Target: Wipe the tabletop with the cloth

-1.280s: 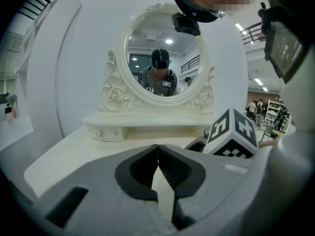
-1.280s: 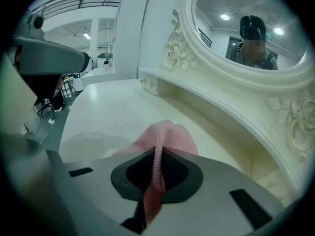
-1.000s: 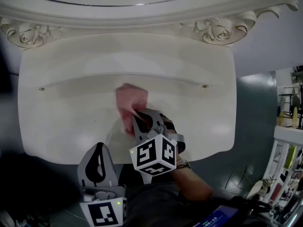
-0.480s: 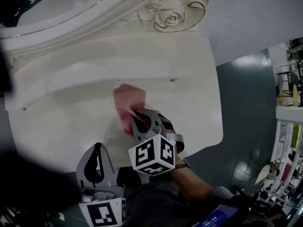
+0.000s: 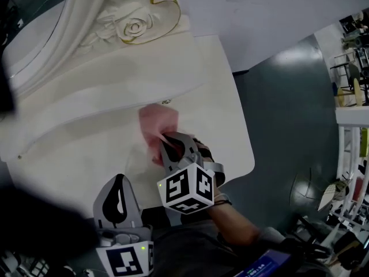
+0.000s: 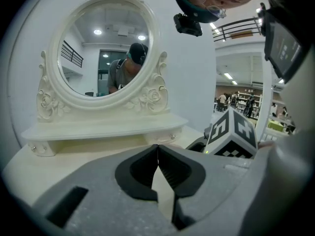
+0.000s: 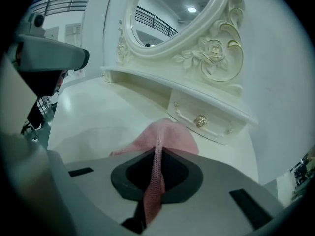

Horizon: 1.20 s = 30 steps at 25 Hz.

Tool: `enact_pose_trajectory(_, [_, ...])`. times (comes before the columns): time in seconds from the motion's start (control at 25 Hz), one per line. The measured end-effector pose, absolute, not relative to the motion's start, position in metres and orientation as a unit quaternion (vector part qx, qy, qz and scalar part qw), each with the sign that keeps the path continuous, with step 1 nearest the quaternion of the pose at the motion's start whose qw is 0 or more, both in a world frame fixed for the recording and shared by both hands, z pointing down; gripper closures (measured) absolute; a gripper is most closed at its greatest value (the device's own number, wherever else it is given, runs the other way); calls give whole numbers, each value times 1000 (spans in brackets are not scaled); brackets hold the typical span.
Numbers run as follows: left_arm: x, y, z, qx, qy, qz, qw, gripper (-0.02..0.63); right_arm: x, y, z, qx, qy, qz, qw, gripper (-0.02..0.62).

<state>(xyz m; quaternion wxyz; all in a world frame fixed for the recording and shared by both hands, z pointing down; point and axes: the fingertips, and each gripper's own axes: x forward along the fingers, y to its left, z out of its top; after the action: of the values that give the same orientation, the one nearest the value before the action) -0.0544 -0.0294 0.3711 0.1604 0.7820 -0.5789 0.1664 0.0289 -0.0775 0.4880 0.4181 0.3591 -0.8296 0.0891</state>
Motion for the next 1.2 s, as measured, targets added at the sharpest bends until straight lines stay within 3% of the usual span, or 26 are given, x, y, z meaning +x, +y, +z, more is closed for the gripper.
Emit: enact_pose_trajectory(1.2, [193, -92, 363, 874, -433, 189, 113, 591, 318, -110, 479, 524, -734, 156, 404, 574])
